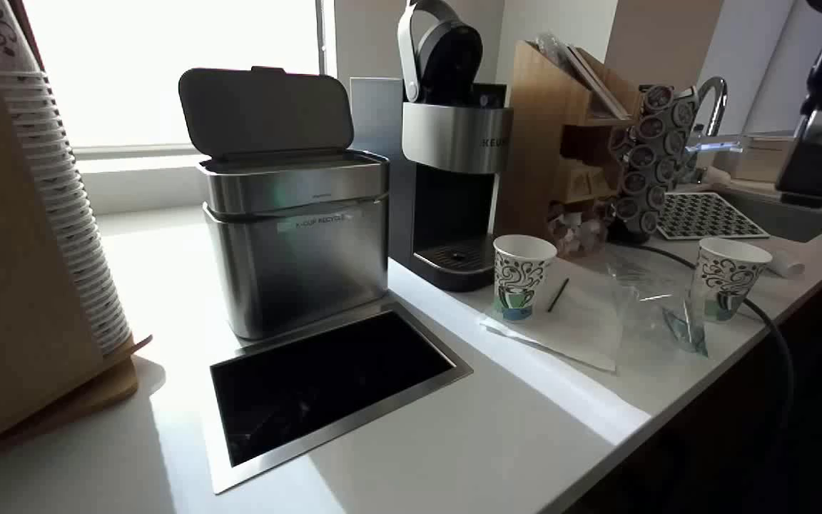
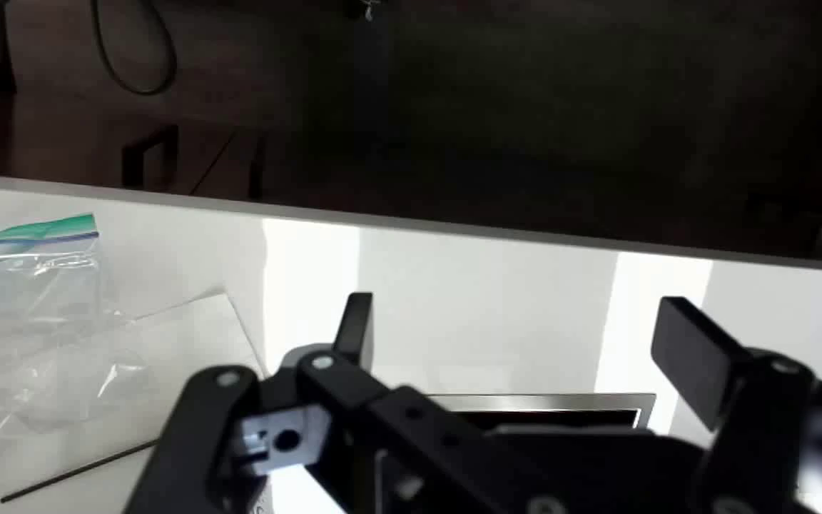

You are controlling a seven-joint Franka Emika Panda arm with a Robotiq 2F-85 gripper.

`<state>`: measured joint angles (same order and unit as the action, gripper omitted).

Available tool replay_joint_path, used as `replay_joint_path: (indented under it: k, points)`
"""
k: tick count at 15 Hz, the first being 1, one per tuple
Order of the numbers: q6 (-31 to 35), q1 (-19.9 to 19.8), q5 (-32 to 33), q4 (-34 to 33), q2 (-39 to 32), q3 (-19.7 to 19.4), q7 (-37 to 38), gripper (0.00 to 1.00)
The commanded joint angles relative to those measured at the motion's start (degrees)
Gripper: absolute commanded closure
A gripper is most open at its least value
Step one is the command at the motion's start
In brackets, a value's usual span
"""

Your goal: Place the cup upside down

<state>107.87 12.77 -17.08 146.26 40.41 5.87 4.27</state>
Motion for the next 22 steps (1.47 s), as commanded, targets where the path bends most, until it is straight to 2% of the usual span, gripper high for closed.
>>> replay_joint_path:
  k: [1,8,12,17,22]
  points:
    - [-0.31,-0.97,-0.49,-0.15,0.03,0.74,-0.48,0.0]
    - [-0.36,-1.83,0.06,-0.3,-0.63,0.66,0.29,0.0]
    - [6.58,-9.17,6.86,1.13,-2.78,1.5,6.17,0.0]
    - [15.07,-16.91,14.77,0.62,-9.8,2.01,14.95,0.0]
    - [19.37,-20.86,17.74,-0.82,-16.41,1.83,25.65,0.0]
